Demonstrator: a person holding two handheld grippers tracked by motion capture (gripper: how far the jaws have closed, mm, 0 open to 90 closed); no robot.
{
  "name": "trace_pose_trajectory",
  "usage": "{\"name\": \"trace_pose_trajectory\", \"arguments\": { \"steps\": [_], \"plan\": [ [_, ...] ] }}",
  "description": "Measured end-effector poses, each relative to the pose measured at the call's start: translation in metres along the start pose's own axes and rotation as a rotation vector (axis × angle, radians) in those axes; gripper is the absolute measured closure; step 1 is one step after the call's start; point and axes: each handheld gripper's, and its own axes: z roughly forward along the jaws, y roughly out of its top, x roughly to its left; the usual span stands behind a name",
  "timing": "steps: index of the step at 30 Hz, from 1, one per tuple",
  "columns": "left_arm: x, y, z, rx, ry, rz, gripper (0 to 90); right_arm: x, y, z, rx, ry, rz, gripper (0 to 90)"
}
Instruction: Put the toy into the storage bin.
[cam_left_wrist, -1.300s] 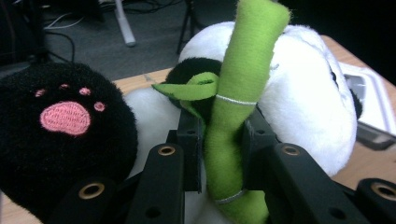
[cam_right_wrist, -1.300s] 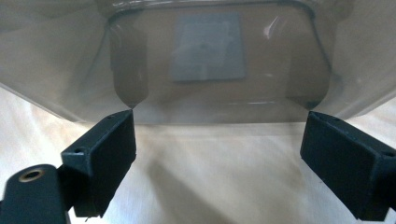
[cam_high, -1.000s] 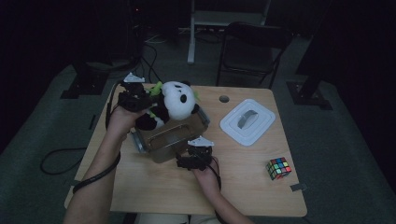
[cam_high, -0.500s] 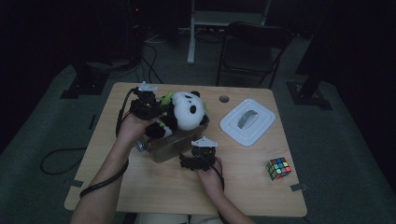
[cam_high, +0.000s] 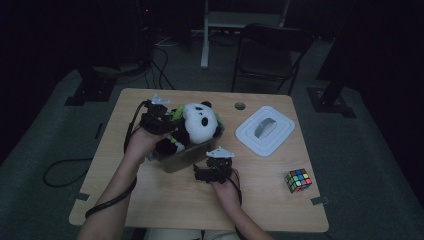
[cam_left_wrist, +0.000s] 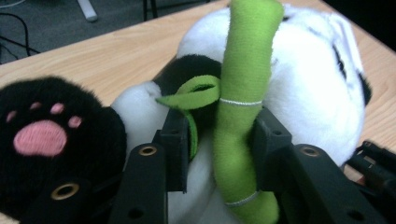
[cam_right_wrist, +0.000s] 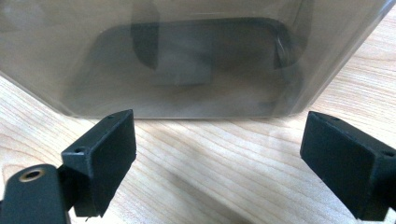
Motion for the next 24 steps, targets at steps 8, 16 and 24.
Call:
{"name": "trace_pose_trajectory", "arguments": {
  "steps": [8, 16, 24],
  "plan": [
    [0.007, -0.006, 0.006, 0.018, -0.055, -0.003, 43.1, -0.003, 0.001, 0.0, 0.004, 0.006, 0.0, 10.4],
    [0.015, -0.003, -0.014, -0.048, -0.055, 0.004, 37.5, -0.008, 0.002, -0.003, 0.009, 0.001, -0.007, 10.4],
    [0.039, -0.01, -0.033, -0.098, -0.024, -0.026, 34.1, -0.012, 0.002, -0.005, 0.007, 0.0, -0.004, 10.4]
  ]
}}
